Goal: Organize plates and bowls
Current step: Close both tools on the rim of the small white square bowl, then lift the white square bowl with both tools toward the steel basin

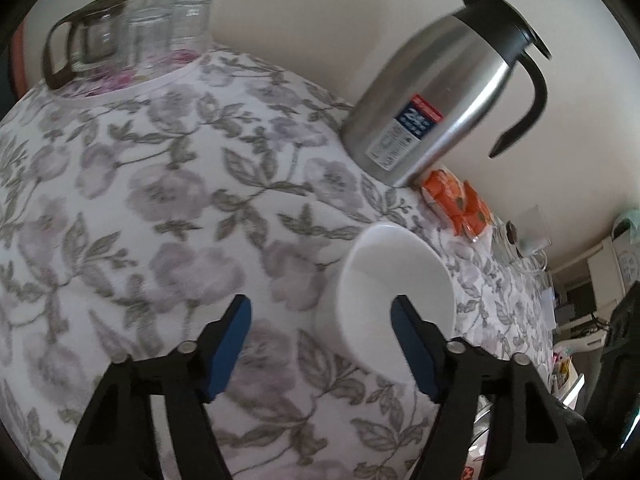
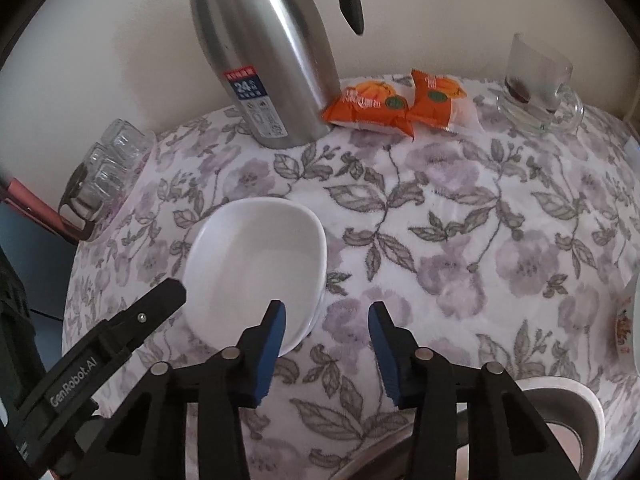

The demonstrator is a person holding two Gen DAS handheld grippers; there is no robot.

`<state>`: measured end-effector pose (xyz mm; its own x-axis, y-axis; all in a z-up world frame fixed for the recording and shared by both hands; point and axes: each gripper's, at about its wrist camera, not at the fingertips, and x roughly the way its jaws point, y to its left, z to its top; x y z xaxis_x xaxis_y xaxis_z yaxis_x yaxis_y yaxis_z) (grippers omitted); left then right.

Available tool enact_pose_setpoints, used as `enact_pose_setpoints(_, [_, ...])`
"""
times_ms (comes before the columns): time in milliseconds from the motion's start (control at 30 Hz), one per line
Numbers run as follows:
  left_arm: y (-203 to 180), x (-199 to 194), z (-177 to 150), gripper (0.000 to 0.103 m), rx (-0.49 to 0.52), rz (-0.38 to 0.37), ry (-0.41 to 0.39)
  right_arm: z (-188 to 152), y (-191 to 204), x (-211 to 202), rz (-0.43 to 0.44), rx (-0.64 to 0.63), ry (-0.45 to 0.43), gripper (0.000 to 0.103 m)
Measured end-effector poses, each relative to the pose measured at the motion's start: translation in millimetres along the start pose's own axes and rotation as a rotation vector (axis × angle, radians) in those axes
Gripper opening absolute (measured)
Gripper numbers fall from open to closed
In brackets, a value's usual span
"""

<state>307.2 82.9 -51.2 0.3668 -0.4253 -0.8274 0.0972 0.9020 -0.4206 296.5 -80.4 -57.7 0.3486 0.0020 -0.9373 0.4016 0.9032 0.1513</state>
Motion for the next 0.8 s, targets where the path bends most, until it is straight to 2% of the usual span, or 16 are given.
enact_pose_setpoints(133, [-12.0, 10.5, 2.0, 0.054, 0.045, 0.024, 0.006, -3.2, -0.1, 13.5, 0.008, 0.003, 0.031, 0.039])
enact_pose_setpoints(300, [-8.3, 22.4, 2.7, 0.049, 0.031, 0.040, 0.018, -5.2, 5.4, 20.0, 0.019, -0.025, 0.043, 0.037])
enact_pose_setpoints(533, [-0.5, 36.6, -0.9, 0.034, 0.020, 0.070, 0.037, -7.5, 9.8, 31.5, 0.026, -0.032, 0.076, 0.033])
enact_pose_setpoints(700, [2.1, 38.2, -1.8, 0.032, 0.015, 0.054, 0.035, -8.9, 12.7, 32.2, 0.029, -0.044, 0.072, 0.030])
enact_pose_setpoints(800, [0.2, 35.4, -2.9, 0.021, 0.029, 0.038, 0.032, -10.9, 15.8, 32.4, 0.039, -0.059, 0.067, 0.025])
